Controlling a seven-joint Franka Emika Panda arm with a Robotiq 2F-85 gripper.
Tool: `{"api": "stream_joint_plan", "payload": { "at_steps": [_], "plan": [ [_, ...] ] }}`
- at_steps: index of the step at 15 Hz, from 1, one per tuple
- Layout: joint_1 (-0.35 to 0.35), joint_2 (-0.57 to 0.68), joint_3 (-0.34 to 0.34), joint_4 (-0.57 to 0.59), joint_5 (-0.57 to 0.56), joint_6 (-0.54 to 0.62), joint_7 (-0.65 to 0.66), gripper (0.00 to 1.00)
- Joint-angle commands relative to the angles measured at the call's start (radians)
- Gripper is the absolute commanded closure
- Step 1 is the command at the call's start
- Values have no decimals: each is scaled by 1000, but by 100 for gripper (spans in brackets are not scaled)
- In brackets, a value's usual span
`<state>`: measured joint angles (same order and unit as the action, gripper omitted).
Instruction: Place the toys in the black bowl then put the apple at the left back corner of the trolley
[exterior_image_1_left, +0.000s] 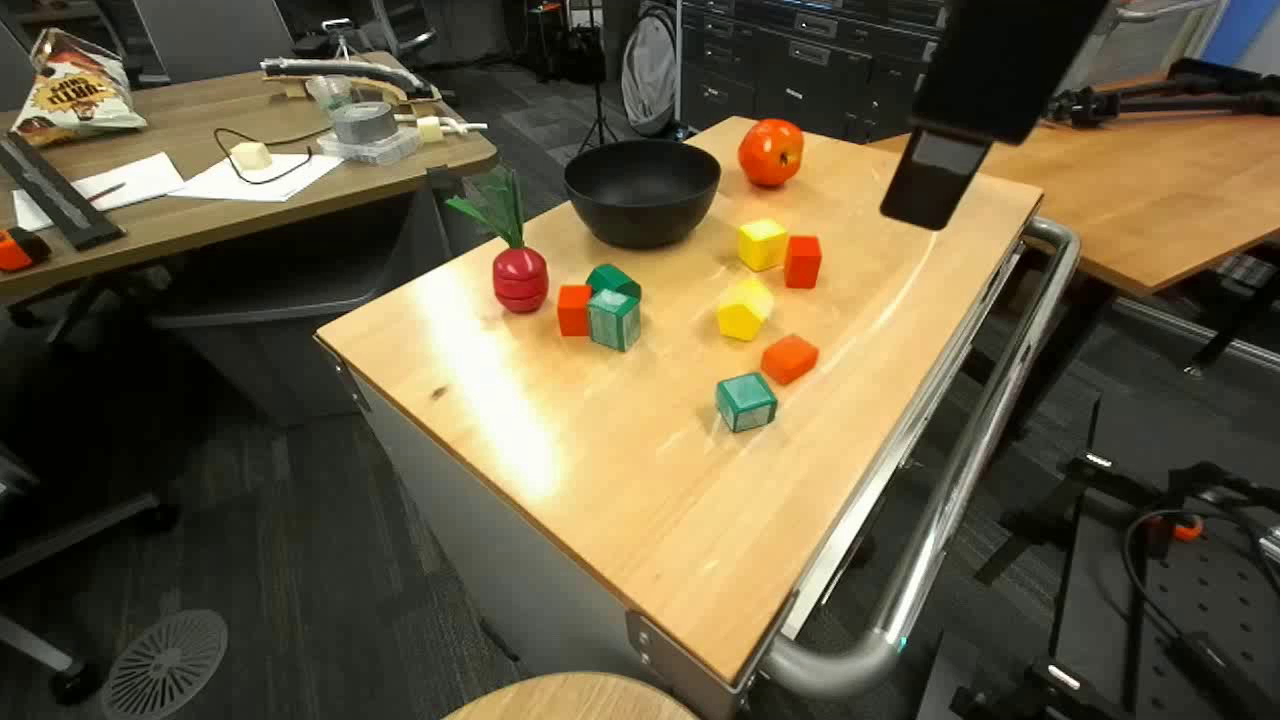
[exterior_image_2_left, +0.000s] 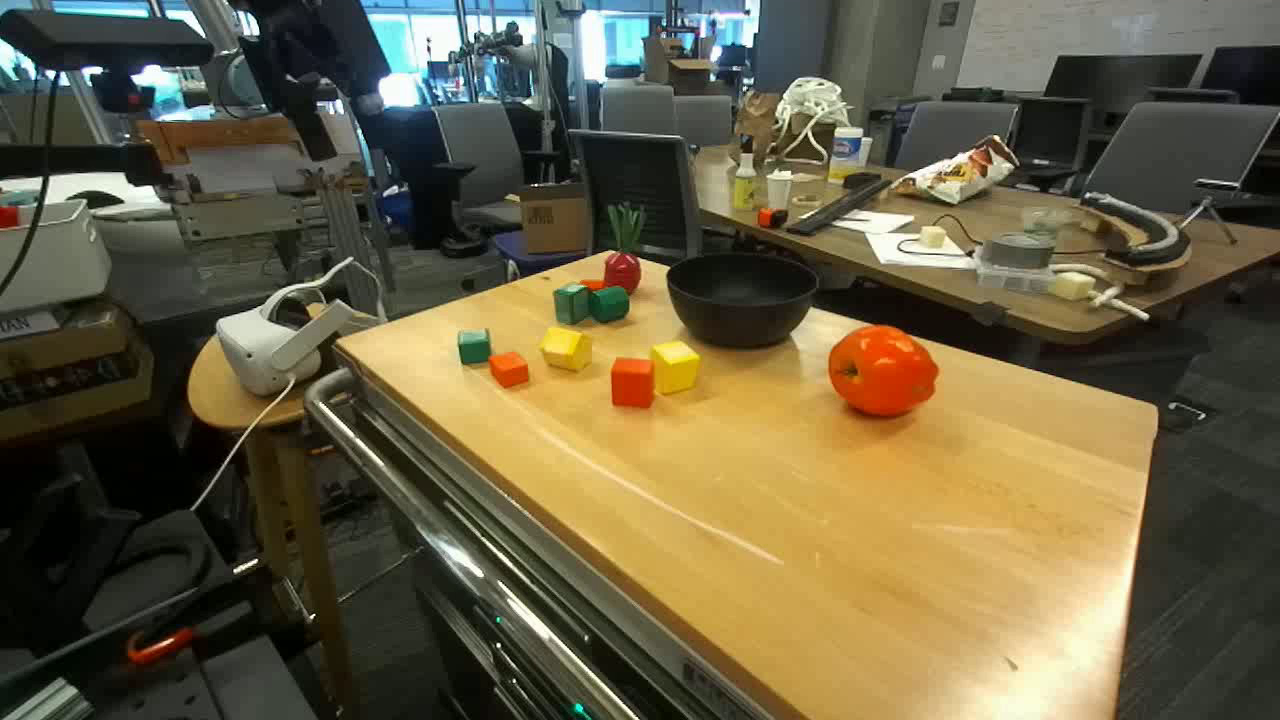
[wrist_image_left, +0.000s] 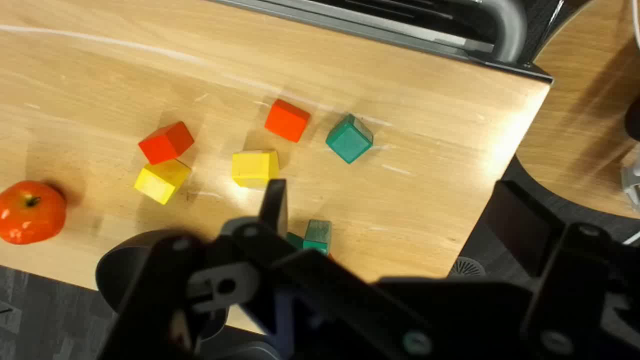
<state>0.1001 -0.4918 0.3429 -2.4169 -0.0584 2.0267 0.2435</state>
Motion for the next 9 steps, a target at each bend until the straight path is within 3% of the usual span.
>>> {"api": "stream_joint_plan", "payload": {
  "at_steps": [1, 9],
  "plan": [
    [28, 5, -24, 6, -14, -3, 12, 0],
    [28, 0, -24, 20, -14, -3, 12, 0]
  ]
}}
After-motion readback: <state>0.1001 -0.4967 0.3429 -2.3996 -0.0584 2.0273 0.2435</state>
